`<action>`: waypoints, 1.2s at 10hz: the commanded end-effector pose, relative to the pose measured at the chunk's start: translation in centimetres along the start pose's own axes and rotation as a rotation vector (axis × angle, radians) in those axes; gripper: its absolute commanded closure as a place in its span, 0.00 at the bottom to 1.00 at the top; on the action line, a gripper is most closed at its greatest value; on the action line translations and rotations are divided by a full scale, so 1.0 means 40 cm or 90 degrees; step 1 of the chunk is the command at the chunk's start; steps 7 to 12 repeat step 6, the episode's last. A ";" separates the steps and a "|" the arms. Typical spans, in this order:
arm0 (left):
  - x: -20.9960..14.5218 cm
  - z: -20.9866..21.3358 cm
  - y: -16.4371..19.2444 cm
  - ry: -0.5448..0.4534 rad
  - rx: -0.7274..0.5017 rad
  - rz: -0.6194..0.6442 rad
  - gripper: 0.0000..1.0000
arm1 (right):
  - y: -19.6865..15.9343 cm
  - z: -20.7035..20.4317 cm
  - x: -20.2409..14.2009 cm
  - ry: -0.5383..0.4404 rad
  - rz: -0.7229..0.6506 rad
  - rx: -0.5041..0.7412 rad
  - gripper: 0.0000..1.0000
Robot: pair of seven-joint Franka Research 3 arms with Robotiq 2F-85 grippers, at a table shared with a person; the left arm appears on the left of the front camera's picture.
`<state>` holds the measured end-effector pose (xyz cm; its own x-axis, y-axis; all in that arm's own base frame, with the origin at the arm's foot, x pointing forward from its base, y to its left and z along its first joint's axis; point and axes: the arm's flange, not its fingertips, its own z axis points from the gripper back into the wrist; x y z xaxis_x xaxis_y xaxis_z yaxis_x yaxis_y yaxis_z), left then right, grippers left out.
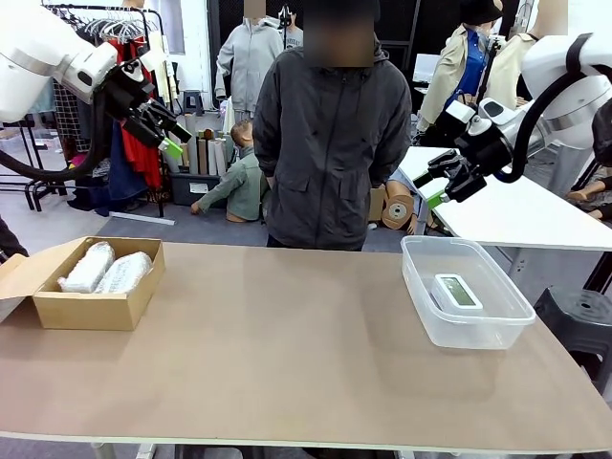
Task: Separate and place wrapped and unwrapped clocks.
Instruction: If the picked Digital clock is wrapped, place it in the Package Box ; if not, place it in the Organizing box.
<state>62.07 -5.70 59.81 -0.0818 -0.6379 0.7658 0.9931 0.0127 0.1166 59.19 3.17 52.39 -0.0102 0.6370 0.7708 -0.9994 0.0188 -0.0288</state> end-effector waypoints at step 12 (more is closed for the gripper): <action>0.002 0.003 -0.002 0.001 0.003 -0.004 0.00 | 0.001 0.001 0.000 -0.002 0.010 0.000 0.00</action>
